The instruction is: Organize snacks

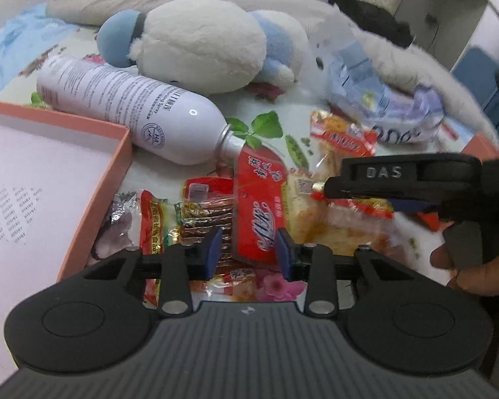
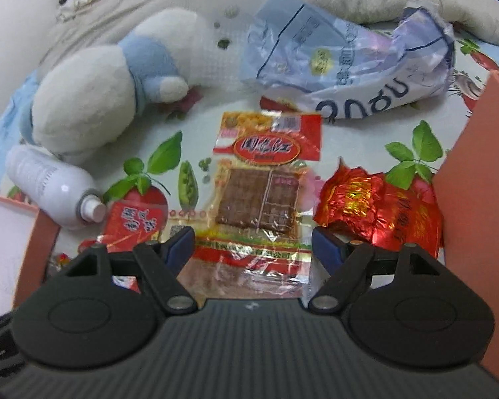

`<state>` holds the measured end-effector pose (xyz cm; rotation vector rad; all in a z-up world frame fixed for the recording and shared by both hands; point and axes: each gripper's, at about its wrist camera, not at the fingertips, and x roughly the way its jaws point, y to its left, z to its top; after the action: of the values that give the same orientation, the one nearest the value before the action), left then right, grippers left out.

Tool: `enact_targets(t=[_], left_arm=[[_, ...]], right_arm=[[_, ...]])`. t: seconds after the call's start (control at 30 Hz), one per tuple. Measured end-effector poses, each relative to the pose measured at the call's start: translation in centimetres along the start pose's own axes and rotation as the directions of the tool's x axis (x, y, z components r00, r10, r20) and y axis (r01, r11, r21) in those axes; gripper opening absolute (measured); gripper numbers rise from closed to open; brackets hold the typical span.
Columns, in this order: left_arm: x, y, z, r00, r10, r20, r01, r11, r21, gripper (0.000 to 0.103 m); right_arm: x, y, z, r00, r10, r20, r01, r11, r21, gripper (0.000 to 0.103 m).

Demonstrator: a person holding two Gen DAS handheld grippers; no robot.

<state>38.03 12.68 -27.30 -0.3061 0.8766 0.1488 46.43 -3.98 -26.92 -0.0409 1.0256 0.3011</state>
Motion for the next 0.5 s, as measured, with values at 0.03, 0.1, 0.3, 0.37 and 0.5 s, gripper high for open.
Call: enact_targets(t=[0.03, 0.1, 0.3, 0.37, 0.5], left_arm=[[0.1, -0.2, 0.0, 1.000, 0.011, 0.001, -0.011, 1.000, 0.009, 0.038], [0.2, -0.3, 0.1, 1.000, 0.008, -0.004, -0.008, 1.000, 0.006, 0.024], [0.0, 0.6, 0.1, 1.000, -0.025, -0.010, 0.024, 0.999, -0.033, 0.002], [-0.4, 1.1, 0.1, 0.998, -0.054, -0.019, 0.052, 0.996, -0.076, 0.001], [-1.4, 2.2, -0.2, 0.995, -0.099, -0.026, 0.093, 0.980, -0.177, 0.000]], right_arm=[[0.2, 0.2, 0.0, 1.000, -0.007, 0.001, 0.007, 1.000, -0.007, 0.081], [0.3, 0.5, 0.0, 1.000, -0.013, 0.013, 0.013, 1.000, -0.025, 0.080], [-0.4, 1.3, 0.0, 0.997, -0.039, 0.064, 0.046, 0.992, -0.117, 0.036], [-0.8, 1.0, 0.4, 0.998, -0.018, 0.057, 0.025, 0.993, -0.116, 0.013], [-2.6, 0.6, 0.6, 0.998, 0.040, 0.053, -0.033, 0.991, -0.127, 0.003]])
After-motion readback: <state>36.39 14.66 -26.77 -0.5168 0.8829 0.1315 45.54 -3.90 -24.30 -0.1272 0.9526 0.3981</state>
